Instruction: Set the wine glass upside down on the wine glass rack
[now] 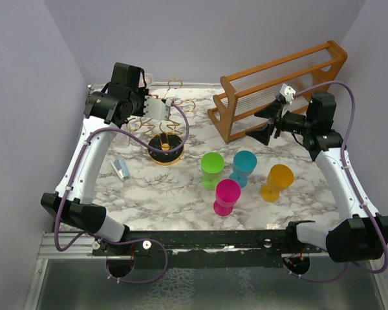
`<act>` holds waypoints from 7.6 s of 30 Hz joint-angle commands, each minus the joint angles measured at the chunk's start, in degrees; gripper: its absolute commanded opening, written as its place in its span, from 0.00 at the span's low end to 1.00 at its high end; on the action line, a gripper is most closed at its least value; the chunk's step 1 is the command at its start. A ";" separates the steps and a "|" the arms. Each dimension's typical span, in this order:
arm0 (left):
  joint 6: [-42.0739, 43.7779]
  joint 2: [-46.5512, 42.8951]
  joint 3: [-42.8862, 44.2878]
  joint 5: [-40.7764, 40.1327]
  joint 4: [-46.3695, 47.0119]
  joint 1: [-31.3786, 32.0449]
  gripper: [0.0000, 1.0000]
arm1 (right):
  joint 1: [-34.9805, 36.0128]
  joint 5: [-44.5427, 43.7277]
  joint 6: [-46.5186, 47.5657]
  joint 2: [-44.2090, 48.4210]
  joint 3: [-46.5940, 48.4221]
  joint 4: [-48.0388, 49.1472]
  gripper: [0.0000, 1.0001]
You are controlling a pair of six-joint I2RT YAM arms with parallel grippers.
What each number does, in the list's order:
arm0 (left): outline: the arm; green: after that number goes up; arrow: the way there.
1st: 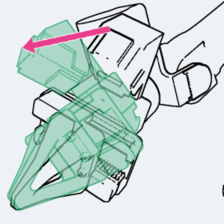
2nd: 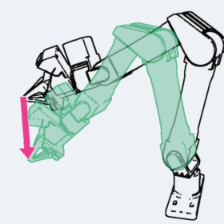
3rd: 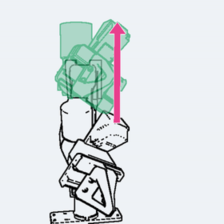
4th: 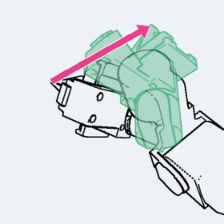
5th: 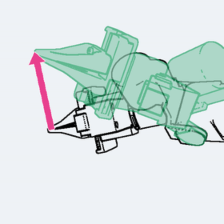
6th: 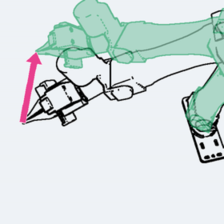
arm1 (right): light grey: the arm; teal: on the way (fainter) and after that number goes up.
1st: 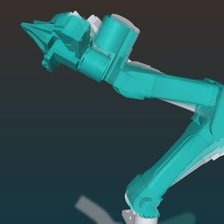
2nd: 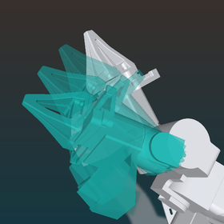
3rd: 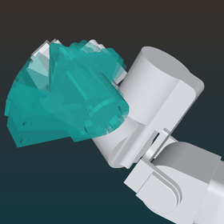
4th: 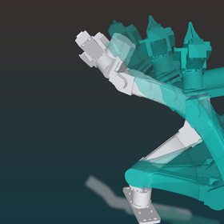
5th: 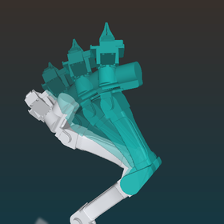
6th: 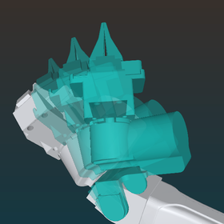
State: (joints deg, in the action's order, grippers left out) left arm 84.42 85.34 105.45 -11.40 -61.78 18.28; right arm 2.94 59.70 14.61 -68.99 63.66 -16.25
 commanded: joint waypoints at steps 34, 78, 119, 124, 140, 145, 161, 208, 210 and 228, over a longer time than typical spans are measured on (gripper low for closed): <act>-6.88 -4.72 -5.92 -8.34 0.33 0.34 0.35 | -0.22 0.01 -0.50 0.17 -0.64 1.79 0.83; -60.03 -13.87 -9.06 -7.93 24.86 0.22 0.99 | -0.22 -31.21 24.40 7.77 10.72 -41.07 0.86; -62.87 -13.01 -5.87 -4.25 23.03 0.21 0.99 | -0.17 -43.93 22.13 9.05 -5.76 -44.79 0.02; -62.79 -13.01 -5.75 -4.67 23.68 0.17 0.99 | -0.21 -50.79 23.19 9.79 -1.11 -43.51 0.01; -69.52 -13.76 -3.81 7.98 23.76 0.18 0.99 | -0.22 -41.81 18.98 9.42 29.85 -35.21 0.01; -75.56 -13.17 -2.95 17.69 24.44 0.18 0.99 | -0.22 -29.90 12.02 7.42 35.16 -30.32 0.01; -107.12 -6.74 -3.96 49.41 44.34 0.26 0.90 | -0.13 -7.33 -11.96 1.01 36.13 -5.41 0.01; -110.00 2.20 -0.09 44.21 44.35 12.40 0.00 | -0.05 -7.21 -13.11 4.12 27.22 -0.95 0.01; -108.79 1.84 -0.01 43.04 43.72 12.40 0.00 | -0.04 -6.94 -12.45 4.28 26.87 -1.34 0.04; -83.82 -4.83 5.29 19.58 33.53 10.33 0.00 | -0.06 -11.10 3.91 6.32 29.28 -17.47 0.87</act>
State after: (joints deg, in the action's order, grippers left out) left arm -8.34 83.85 107.37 16.93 -26.57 29.15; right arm 3.01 52.49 11.00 -64.25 91.46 -27.40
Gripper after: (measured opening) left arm 0.020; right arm 0.846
